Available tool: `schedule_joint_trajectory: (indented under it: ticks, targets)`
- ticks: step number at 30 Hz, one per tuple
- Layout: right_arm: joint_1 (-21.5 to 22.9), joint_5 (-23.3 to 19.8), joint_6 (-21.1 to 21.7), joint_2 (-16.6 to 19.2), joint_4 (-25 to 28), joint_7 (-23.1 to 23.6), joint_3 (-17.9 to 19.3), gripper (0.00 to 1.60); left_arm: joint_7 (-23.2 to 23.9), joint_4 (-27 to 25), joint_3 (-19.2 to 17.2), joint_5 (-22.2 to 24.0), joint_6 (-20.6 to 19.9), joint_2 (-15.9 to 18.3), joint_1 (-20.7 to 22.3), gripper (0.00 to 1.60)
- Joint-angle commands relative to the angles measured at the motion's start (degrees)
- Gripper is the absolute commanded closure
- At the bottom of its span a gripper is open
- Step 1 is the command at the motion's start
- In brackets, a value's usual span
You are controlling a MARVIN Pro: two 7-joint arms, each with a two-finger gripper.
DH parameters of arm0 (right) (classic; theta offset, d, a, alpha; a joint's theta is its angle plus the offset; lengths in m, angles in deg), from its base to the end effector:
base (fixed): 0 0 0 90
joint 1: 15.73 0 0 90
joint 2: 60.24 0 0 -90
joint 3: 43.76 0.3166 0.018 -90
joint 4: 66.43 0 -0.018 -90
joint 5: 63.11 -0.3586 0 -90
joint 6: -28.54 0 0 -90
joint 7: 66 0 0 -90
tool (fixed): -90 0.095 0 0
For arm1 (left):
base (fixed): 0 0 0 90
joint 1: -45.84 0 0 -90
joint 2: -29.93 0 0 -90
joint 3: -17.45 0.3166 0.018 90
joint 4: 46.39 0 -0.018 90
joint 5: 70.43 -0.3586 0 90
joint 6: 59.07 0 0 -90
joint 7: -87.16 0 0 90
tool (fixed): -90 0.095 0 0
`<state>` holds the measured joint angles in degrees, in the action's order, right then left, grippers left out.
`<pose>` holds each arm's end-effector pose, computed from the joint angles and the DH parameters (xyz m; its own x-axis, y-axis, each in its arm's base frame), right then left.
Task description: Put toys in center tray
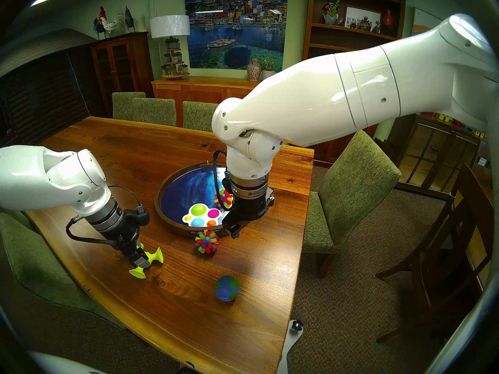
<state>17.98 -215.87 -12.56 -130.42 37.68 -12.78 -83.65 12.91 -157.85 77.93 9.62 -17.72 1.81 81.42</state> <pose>0.4195 0.1802 -0.1091 0.7260 0.6820 0.0886 0.6703 -0.7305 0.1308 0.3920 0.0821 -0.2014 0.6384 -0.7554 0.1481 -0.7667 -0.6410 0.0357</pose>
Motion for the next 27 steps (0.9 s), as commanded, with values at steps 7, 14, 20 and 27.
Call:
schedule_joint_trajectory:
  ticks: [7,14,20,27]
  targets:
    - [1.0,0.0,0.1,0.2,-0.2,0.1,0.8,0.0,-4.0,1.9,-2.1,2.1,1.7,-4.0,-4.3,0.0]
    - [1.0,0.0,0.1,0.2,-0.2,0.0,0.8,0.0,-7.2,1.8,-2.2,3.0,2.2,-4.3,-6.2,0.66]
    - [1.0,0.0,0.1,0.2,-0.2,0.0,0.8,0.0,-8.0,0.9,-1.9,3.0,2.2,-3.5,-5.8,1.6]
    - [0.9,0.0,0.0,0.1,-0.2,0.0,0.8,0.0,-5.5,-2.0,-3.6,2.7,-0.5,0.0,0.1,1.6]
